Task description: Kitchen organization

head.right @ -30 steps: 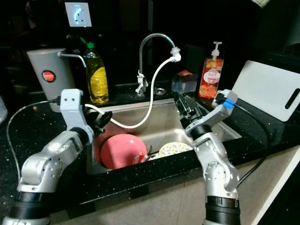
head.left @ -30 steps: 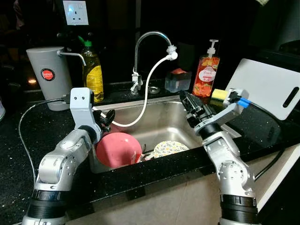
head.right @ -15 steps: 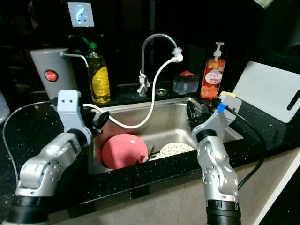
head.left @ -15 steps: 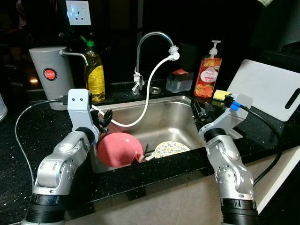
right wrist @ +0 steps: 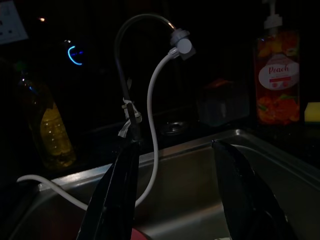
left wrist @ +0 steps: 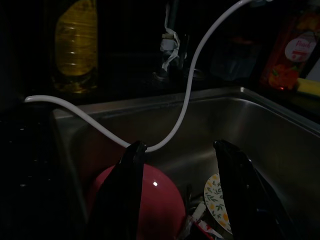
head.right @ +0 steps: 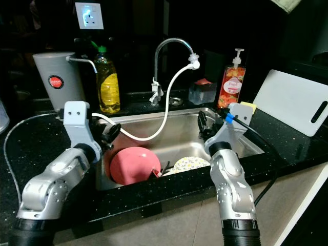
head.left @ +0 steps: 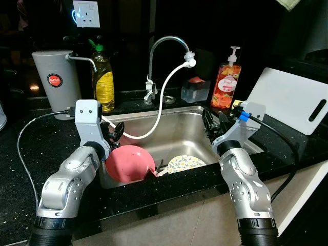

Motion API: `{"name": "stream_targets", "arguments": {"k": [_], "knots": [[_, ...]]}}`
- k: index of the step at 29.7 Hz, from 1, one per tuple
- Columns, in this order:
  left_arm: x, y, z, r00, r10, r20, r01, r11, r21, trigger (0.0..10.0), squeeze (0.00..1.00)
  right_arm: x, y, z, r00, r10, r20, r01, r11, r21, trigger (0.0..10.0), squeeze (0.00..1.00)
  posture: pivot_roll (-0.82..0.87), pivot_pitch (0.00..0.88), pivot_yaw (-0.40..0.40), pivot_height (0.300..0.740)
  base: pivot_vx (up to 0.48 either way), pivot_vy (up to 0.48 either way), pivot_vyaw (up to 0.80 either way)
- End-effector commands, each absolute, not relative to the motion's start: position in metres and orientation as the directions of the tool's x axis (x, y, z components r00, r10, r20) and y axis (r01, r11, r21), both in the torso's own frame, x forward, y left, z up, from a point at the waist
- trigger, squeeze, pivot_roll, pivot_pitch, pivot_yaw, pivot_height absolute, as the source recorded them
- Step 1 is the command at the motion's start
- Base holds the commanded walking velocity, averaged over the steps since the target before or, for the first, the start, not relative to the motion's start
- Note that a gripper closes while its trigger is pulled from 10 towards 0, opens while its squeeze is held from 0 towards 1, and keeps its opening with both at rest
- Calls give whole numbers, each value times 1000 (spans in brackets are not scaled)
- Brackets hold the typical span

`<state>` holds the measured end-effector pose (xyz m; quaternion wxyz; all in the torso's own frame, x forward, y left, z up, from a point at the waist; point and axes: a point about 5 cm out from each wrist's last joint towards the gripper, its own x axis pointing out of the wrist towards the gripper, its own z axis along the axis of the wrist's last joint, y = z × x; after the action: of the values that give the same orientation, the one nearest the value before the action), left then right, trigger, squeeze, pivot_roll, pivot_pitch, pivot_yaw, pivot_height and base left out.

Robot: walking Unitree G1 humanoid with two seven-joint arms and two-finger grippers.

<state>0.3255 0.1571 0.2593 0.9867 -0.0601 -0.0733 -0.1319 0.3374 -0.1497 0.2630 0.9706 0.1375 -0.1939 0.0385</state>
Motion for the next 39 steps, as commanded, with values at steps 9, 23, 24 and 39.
{"name": "stream_targets", "arguments": {"k": [9,23,24,39], "knots": [[315,156,270,944,-253,214,282,952,-118,10000,0,332,-150,257,923,23,385,-107,974,199,10000,0,-62,37,-72,740,0,0,0],[298,178,287,949,-242,199,224,968,112,10000,0,333,-150,250,928,28,371,-87,986,144,10000,0,-47,44,-62,740,0,0,0],[295,187,282,955,-213,204,195,975,108,10000,0,333,-150,248,931,25,365,-84,985,148,10000,0,-47,41,-64,740,0,0,0],[310,202,250,997,-30,64,27,999,39,10000,0,338,-161,234,949,-9,314,-31,992,120,10000,0,-58,25,-68,740,0,0,0]]}}
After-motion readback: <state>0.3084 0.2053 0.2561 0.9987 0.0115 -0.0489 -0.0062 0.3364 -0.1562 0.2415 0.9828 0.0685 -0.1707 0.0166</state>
